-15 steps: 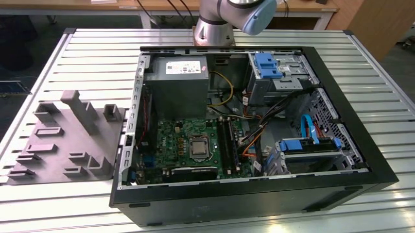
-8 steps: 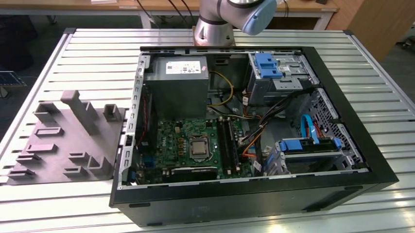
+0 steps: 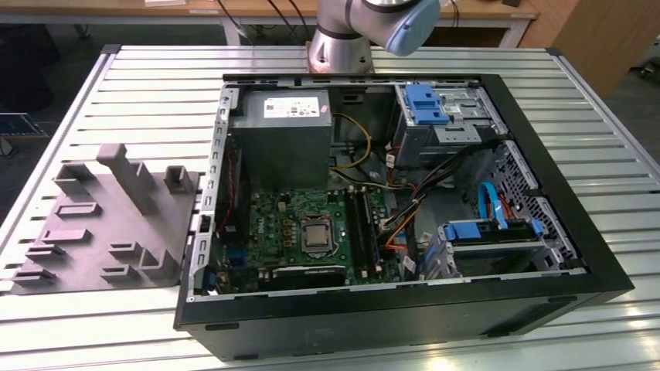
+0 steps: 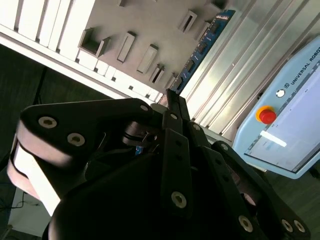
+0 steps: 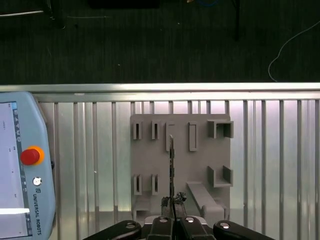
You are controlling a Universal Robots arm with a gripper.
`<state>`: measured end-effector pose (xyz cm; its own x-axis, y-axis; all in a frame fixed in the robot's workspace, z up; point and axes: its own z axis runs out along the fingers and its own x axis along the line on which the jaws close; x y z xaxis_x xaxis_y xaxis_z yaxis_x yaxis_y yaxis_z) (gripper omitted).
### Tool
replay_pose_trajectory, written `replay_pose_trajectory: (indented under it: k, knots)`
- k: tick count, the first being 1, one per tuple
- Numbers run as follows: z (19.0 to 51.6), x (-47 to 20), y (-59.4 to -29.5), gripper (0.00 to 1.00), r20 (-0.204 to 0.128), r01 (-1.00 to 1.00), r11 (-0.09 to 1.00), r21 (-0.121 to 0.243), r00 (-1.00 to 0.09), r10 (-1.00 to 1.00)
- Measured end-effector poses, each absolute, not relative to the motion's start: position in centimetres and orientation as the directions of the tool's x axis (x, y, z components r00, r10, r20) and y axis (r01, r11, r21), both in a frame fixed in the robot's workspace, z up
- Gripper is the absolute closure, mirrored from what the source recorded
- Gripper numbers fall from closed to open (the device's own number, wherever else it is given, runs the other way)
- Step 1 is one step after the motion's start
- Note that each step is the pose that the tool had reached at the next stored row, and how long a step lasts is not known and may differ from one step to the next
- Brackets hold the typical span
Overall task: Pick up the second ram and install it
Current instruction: 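Pick up the second ram and move it above second insertion slot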
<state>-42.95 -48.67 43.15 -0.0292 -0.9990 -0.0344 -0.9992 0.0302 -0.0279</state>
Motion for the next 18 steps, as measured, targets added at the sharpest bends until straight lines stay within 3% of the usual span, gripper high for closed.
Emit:
replay_pose_trajectory:
  k: [18]
  knots:
    - [43.1, -35.6, -48.7, 0.88, -0.035, -0.999, 0.03, -0.02, -0.029, -0.999]
